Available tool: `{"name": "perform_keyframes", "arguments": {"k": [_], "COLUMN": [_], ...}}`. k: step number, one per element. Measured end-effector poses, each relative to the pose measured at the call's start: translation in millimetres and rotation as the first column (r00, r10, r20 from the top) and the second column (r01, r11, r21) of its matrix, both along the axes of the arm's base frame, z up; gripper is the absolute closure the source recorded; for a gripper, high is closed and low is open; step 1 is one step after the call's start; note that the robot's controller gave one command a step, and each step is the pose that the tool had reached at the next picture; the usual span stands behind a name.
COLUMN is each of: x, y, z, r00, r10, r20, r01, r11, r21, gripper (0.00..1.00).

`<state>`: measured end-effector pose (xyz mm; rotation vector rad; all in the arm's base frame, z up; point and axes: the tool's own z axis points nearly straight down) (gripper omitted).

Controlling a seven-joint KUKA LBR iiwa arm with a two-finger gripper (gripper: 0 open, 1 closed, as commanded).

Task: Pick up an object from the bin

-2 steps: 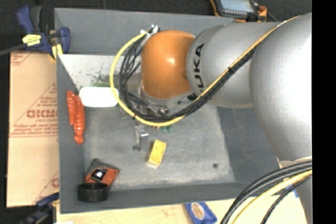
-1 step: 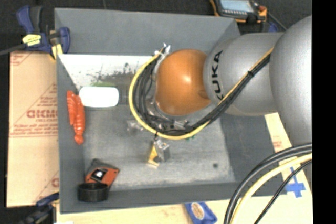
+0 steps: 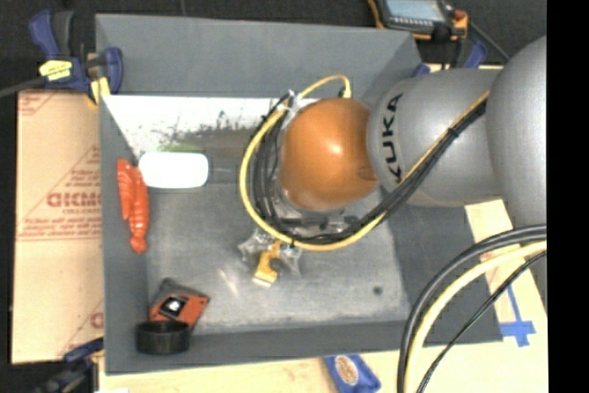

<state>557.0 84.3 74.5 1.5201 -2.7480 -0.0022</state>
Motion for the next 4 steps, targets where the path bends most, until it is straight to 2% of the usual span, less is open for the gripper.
{"name": "perform_keyframes", "arguments": {"k": [2, 4], "x": [-0.2, -0.9], "y": [0.1, -0.4], "z": [2.2, 30.0], "r00": [1.000, 1.000], "r10": [-0.002, -0.002], "r20": [0.001, 0.002], "r01": [0.002, 0.002], "r11": [1.000, 1.000], "r21": [0.001, 0.001], "gripper": [1.00, 1.00]}}
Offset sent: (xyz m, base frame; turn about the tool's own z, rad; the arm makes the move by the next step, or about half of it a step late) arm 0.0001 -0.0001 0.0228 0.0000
